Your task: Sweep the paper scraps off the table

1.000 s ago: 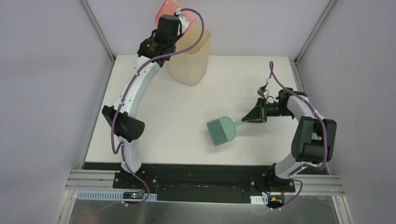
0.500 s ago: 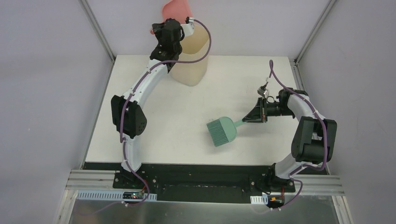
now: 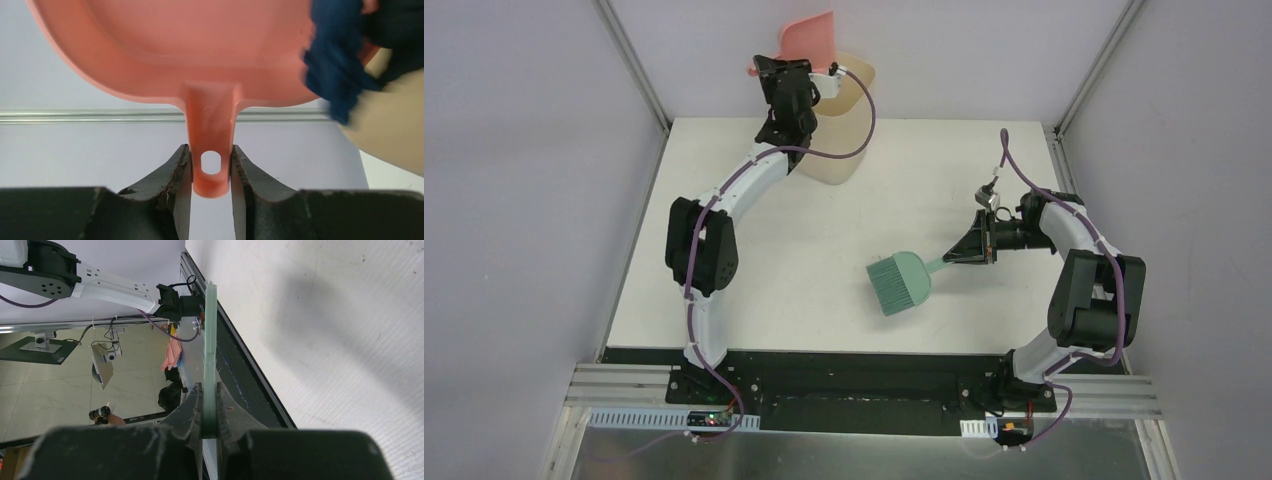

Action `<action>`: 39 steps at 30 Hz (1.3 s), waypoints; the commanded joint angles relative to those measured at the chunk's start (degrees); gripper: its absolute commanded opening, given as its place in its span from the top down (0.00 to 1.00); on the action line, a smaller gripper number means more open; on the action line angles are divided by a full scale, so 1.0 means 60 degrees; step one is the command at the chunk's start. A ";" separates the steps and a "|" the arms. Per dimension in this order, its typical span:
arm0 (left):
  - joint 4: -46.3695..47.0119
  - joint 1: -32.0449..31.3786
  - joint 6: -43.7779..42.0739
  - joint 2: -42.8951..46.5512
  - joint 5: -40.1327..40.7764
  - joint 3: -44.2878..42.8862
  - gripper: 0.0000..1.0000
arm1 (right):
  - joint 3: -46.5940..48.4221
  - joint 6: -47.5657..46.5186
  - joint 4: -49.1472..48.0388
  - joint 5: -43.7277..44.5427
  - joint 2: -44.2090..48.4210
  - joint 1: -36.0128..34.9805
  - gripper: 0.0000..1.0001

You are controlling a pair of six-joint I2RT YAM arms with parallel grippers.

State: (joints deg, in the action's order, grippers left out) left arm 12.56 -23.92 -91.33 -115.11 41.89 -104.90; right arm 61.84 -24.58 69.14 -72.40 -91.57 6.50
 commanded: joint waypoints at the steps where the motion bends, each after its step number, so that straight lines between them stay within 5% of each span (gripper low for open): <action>1: 0.2383 -0.0047 -0.1689 0.0583 -0.0420 0.0809 0.83 | 0.0426 -0.0371 0.0059 -0.0296 0.0247 0.0000 1.00; 17: 0.2226 -0.0078 -0.1518 0.0815 -0.0612 0.1140 0.83 | 0.0430 -0.0399 0.0062 -0.0267 0.0442 0.0000 1.00; 22: 0.5427 -0.0293 -0.3056 0.1077 -0.1802 0.2584 0.84 | 0.0413 -0.0401 0.0061 -0.0263 0.0544 0.0000 1.00; 28: 0.4425 -0.0184 -0.2697 0.1154 -0.1422 0.2148 0.83 | 0.0430 -0.0415 0.0059 -0.0277 0.0603 0.0000 1.00; 33: 0.2699 -0.0115 -0.0710 0.1321 -0.0805 0.1551 0.82 | 0.0423 -0.0430 0.0076 -0.0282 0.0650 0.0000 1.00; 36: -0.0458 -0.0114 0.2530 0.1839 -0.0410 0.0348 0.82 | 0.0429 -0.0445 0.0092 -0.0282 0.0693 0.0000 1.00; 39: -0.4226 -0.0100 0.6324 0.2624 -0.1599 -0.0664 0.82 | 0.0444 -0.0459 0.0101 -0.0256 0.0727 0.0000 1.00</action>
State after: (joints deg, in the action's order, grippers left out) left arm 13.41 -25.02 -84.55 -110.45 37.08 -99.77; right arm 61.84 -25.26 69.34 -72.25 -89.93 6.50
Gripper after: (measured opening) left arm 0.288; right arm 0.086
